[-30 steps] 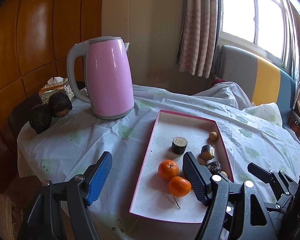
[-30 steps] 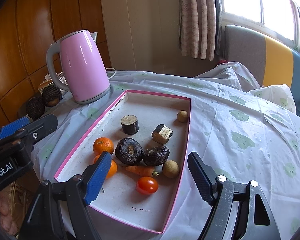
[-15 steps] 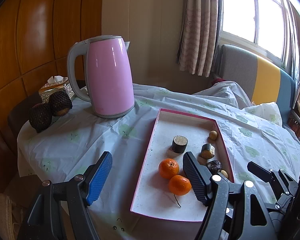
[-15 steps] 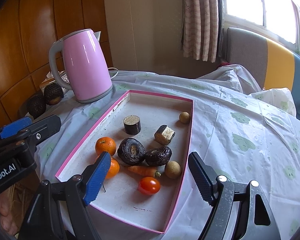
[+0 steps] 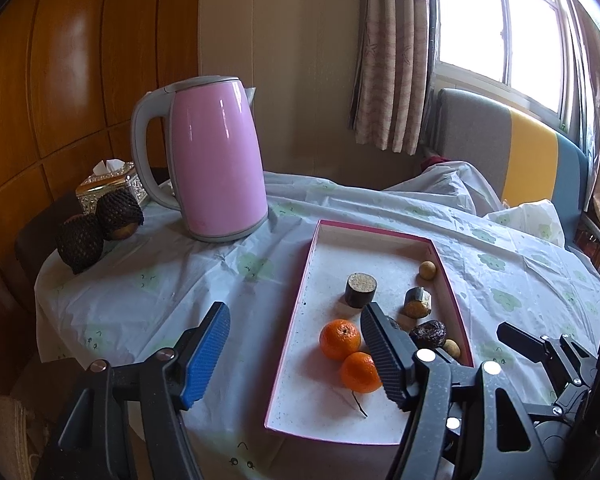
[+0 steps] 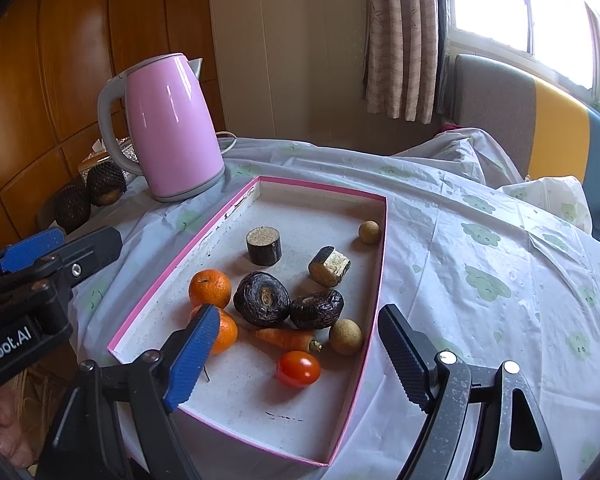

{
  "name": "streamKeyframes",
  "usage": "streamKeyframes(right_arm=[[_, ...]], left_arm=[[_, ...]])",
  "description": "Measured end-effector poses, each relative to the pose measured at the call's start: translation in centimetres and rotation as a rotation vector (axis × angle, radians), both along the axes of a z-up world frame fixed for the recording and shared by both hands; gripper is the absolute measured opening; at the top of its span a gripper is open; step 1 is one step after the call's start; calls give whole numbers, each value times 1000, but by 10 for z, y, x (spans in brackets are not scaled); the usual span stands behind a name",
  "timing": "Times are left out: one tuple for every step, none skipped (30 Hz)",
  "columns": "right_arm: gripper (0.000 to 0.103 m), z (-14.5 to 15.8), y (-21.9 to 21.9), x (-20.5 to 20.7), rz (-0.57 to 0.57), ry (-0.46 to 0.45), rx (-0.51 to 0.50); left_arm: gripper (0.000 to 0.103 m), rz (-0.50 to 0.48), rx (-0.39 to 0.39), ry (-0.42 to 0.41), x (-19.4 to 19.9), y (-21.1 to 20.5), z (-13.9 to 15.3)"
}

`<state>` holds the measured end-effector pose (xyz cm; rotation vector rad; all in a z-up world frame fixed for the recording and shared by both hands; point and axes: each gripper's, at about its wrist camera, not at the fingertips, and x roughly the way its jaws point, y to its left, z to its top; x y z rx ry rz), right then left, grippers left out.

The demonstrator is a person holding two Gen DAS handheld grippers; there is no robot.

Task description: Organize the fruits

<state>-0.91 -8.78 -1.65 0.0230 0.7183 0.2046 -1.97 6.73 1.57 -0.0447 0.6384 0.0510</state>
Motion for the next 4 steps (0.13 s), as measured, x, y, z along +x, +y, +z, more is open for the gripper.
streamKeyframes(right_arm=[[82, -1, 0, 0, -1, 0, 0], [82, -1, -1, 0, -1, 1, 0], [82, -1, -3, 0, -3, 1, 1], [82, -1, -5, 1, -7, 1, 2]], left_arm=[[65, -1, -5, 0, 0, 1, 0], [65, -2, -7, 4, 1, 1, 0], [65, -1, -6, 8, 2, 1, -1], [65, -4, -10, 14, 3, 1, -1]])
